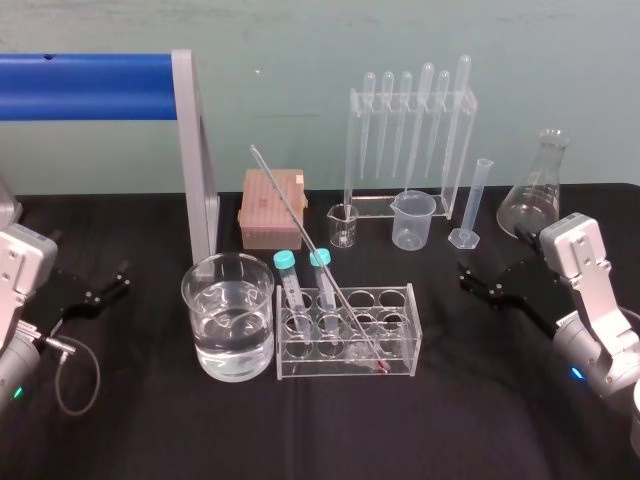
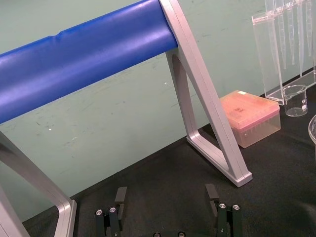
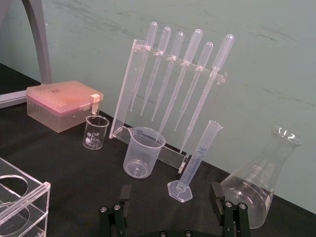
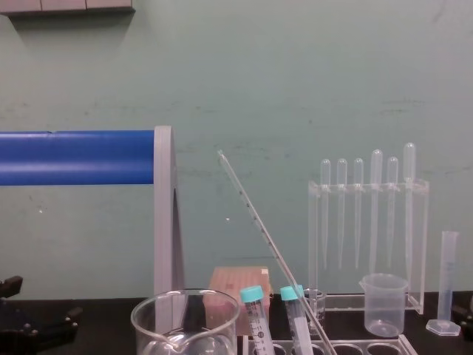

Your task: Hold the thermometer with one hand and immerse one end into the beaker, then reinsert it into the test tube rack.

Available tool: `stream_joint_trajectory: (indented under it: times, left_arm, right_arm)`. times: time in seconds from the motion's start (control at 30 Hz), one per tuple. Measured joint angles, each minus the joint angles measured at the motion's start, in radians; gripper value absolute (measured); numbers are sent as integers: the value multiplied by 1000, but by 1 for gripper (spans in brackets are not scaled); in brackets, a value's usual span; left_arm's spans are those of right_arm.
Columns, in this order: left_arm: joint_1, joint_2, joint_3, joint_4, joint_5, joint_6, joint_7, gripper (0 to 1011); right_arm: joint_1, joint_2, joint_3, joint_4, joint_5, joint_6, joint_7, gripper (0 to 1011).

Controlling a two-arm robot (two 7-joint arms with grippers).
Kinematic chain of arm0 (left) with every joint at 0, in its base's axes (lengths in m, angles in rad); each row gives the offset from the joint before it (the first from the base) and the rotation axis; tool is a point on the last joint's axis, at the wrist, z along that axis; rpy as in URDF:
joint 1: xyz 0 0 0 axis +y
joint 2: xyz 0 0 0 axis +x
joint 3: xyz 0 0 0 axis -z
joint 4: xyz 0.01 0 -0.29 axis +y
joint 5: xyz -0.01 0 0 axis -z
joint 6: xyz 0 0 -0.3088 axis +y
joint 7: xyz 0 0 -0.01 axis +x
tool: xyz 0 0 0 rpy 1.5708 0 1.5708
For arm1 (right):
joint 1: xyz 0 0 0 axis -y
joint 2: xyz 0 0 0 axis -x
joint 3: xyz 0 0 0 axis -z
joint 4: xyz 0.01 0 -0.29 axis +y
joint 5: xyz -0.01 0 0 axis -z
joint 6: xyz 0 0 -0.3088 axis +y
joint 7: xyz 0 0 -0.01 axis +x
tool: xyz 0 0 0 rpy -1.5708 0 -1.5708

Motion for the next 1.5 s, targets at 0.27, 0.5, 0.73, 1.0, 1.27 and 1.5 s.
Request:
stream_joint_trajectory:
  times: [0.27, 0.5, 0.73, 1.0, 1.27, 1.5]
  left_arm:
    - [0, 0, 0, 0, 0, 0, 0, 1008]
    - [0, 0, 0, 0, 0, 0, 0, 1008]
    - [0, 0, 0, 0, 0, 0, 0, 1008]
    - [0, 0, 0, 0, 0, 0, 0, 1008]
    - [0, 0, 0, 0, 0, 0, 0, 1008]
    - [0, 0, 0, 0, 0, 0, 0, 1008]
  right_arm:
    - [0, 0, 0, 0, 0, 0, 0, 1002]
    - [0, 0, 0, 0, 0, 0, 0, 1002]
    - [0, 0, 0, 0, 0, 0, 0, 1002]
    - [0, 0, 0, 0, 0, 0, 0, 1002]
    - [0, 0, 0, 0, 0, 0, 0, 1002]
    - [0, 0, 0, 0, 0, 0, 0, 1002]
